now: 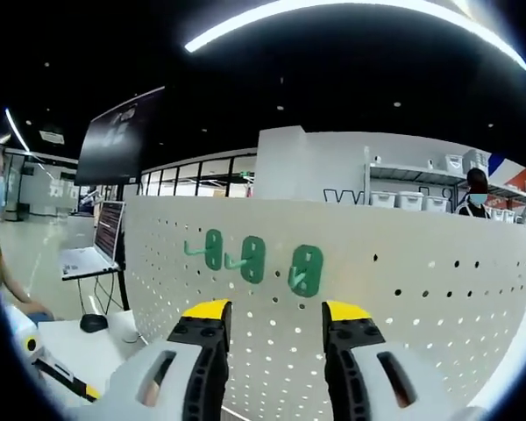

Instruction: Insert the hook assembly into the mounting plate slot until the hook locks in place.

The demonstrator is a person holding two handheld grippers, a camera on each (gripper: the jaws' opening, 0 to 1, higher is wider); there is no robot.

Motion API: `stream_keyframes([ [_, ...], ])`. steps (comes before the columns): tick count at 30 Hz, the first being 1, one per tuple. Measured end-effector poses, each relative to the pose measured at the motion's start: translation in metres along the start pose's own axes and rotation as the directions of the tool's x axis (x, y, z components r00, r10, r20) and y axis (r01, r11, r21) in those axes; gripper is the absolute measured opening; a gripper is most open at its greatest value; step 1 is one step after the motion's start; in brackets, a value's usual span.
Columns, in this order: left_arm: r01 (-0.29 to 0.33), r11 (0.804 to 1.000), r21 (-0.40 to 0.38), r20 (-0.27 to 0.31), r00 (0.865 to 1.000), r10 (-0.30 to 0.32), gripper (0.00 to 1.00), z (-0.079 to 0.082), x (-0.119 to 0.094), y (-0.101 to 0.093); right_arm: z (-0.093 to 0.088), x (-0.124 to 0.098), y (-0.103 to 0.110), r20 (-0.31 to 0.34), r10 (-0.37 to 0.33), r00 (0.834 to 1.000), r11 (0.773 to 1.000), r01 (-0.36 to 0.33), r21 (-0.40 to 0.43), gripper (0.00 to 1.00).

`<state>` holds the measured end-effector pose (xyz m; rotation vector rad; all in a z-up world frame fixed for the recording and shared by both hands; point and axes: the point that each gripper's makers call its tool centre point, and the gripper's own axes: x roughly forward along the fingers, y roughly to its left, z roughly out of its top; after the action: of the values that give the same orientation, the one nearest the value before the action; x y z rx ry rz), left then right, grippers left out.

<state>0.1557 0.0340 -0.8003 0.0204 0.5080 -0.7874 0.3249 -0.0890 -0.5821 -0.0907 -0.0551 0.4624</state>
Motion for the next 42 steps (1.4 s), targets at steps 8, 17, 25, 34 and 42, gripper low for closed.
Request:
stream_keyframes([
  [8, 0.004, 1.0, 0.0, -0.001, 1.0, -0.004, 0.66, 0.0, 0.001, -0.001, -0.022, -0.019, 0.0, -0.045, 0.016, 0.999, 1.0, -0.015, 0.024, 0.43],
  [17, 0.005, 1.0, 0.003, 0.002, 1.0, -0.005, 0.66, 0.001, 0.001, -0.001, -0.028, -0.035, 0.001, -0.057, 0.038, 0.998, 0.999, -0.037, 0.02, 0.44],
  [25, 0.005, 1.0, 0.002, 0.004, 1.0, -0.005, 0.66, 0.001, 0.001, -0.001, -0.053, -0.057, 0.005, -0.105, 0.059, 0.993, 0.998, -0.056, 0.029, 0.44],
  [34, 0.001, 1.0, 0.001, 0.003, 1.0, -0.001, 0.66, 0.0, 0.0, 0.0, -0.073, -0.077, 0.01, -0.143, 0.081, 0.986, 0.996, -0.077, 0.033, 0.46],
  [42, 0.003, 1.0, 0.006, 0.0, 1.0, -0.003, 0.67, 0.0, 0.0, 0.0, -0.092, -0.098, 0.013, -0.182, 0.091, 0.979, 0.995, -0.082, 0.054, 0.47],
])
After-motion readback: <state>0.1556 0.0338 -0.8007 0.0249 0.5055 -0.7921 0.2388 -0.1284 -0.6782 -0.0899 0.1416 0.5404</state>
